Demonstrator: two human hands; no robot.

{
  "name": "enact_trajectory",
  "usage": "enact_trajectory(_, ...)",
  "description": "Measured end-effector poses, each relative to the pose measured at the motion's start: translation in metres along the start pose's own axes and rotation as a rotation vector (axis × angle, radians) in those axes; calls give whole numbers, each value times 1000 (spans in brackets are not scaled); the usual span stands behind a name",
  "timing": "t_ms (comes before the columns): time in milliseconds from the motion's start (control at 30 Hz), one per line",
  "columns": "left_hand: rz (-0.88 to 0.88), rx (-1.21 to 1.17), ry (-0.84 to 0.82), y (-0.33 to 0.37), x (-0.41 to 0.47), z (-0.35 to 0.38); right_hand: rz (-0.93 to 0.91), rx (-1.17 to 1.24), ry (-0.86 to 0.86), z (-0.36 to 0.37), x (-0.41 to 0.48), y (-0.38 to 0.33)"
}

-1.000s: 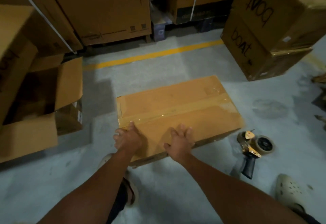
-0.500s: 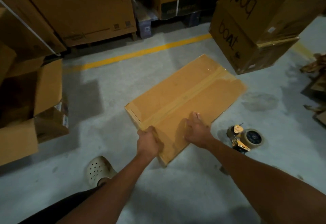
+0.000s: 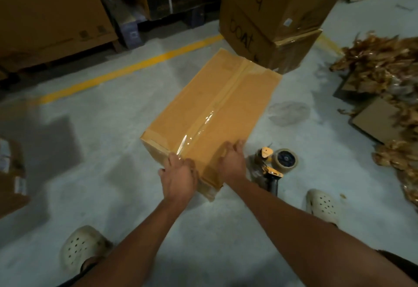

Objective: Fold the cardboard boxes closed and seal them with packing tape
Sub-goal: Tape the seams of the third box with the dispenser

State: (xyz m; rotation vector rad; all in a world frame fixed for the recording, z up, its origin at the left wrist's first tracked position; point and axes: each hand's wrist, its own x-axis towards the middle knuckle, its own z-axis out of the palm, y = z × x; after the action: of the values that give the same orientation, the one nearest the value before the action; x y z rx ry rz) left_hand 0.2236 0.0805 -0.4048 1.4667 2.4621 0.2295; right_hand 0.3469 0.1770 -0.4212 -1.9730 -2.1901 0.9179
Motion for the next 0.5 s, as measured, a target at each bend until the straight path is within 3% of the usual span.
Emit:
enact_trajectory(167, 210, 86, 96, 24, 35, 20, 17, 337, 298, -7, -3, 45)
enact_trajectory(333, 377, -2, -9, 65, 69, 43, 361, 330, 61, 8, 18, 115)
enact_trajectory(500, 327, 41, -13, 92, 82, 63, 524, 156, -131, 18, 33, 173)
